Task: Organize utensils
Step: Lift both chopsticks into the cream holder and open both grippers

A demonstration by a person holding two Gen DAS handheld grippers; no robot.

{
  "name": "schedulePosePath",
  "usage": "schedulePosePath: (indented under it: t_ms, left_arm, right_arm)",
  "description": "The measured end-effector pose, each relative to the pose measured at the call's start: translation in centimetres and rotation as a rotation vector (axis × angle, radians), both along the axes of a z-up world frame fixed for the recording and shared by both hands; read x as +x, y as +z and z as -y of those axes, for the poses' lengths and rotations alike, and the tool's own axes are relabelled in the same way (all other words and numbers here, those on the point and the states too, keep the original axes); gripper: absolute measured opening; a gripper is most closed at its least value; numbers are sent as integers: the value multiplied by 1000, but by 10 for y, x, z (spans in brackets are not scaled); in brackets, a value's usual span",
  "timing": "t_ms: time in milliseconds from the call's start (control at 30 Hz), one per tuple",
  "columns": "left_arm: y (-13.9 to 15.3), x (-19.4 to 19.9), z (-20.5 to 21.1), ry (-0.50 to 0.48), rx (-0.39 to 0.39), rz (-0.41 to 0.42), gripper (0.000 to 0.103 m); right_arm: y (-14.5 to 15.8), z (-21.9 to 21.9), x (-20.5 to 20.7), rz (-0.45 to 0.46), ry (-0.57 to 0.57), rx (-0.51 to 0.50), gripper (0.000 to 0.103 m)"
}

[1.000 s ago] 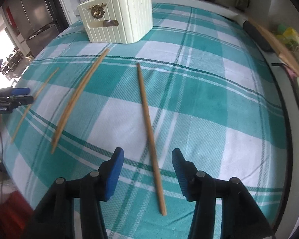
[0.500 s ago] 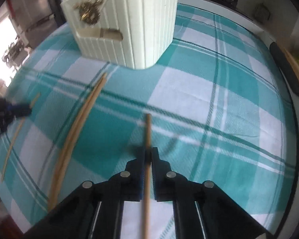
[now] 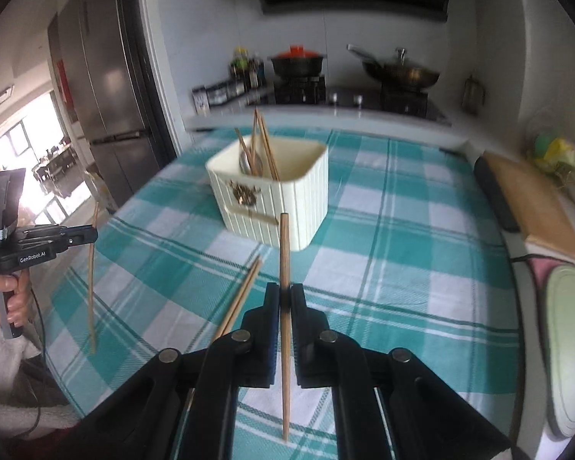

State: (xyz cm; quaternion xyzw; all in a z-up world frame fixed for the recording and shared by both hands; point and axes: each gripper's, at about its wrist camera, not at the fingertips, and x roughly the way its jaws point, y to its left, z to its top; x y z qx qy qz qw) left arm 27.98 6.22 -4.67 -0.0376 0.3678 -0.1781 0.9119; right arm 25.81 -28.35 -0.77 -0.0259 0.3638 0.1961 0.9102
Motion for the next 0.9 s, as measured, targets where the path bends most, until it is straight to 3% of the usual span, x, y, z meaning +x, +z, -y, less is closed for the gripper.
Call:
schedulePosePath:
  t_ms: [133, 367, 667, 900]
  left_arm:
    - [24, -17, -7, -4, -39, 63, 4]
    - [60, -20, -5, -5, -76, 148, 4]
    - [135, 19, -6, 16, -118, 269, 4]
    - [179, 82, 5, 97, -176, 385, 4]
  right_arm:
    - [24, 12, -22, 82, -14, 22, 6]
    - [47, 15, -27, 166, -35, 59, 6]
    - [87, 11, 13, 260, -61, 105, 6]
    - [124, -7, 64, 408, -95, 177, 6]
